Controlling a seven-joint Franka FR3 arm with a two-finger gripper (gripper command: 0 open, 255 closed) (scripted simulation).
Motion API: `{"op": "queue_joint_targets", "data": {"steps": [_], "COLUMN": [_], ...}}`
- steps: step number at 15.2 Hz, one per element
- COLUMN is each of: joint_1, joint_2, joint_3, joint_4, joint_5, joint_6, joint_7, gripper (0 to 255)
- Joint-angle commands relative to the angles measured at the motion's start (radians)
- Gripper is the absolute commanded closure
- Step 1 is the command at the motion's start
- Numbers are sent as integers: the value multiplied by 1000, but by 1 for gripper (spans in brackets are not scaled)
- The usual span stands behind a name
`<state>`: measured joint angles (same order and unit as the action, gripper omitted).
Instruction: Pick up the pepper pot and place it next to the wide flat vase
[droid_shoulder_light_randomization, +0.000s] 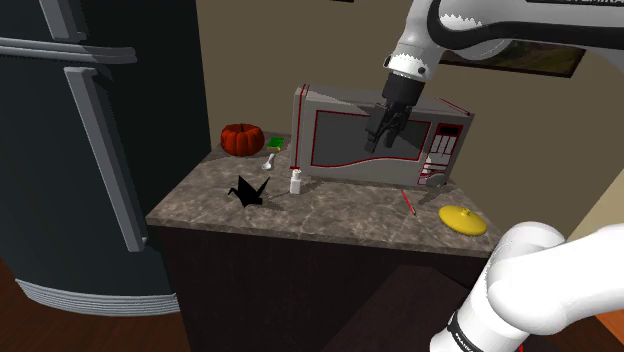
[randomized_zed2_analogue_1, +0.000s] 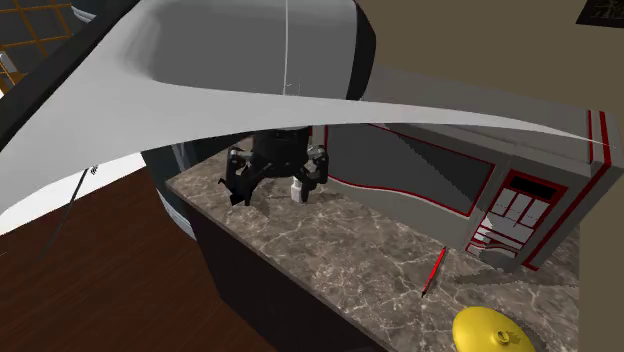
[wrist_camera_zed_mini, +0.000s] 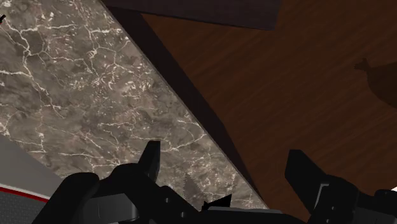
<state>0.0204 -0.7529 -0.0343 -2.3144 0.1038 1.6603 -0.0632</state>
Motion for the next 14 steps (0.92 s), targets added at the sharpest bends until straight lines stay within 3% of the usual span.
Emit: {"op": "queue_joint_targets", "data": {"steps": [1, 14], "joint_1": [0, -17], "joint_2": [0, 487], "joint_3": [0, 1], "joint_4": [0, 189], "joint_5": [0, -45], "joint_6": [0, 248], "joint_7": [0, 0], "gripper": [0, 0]}}
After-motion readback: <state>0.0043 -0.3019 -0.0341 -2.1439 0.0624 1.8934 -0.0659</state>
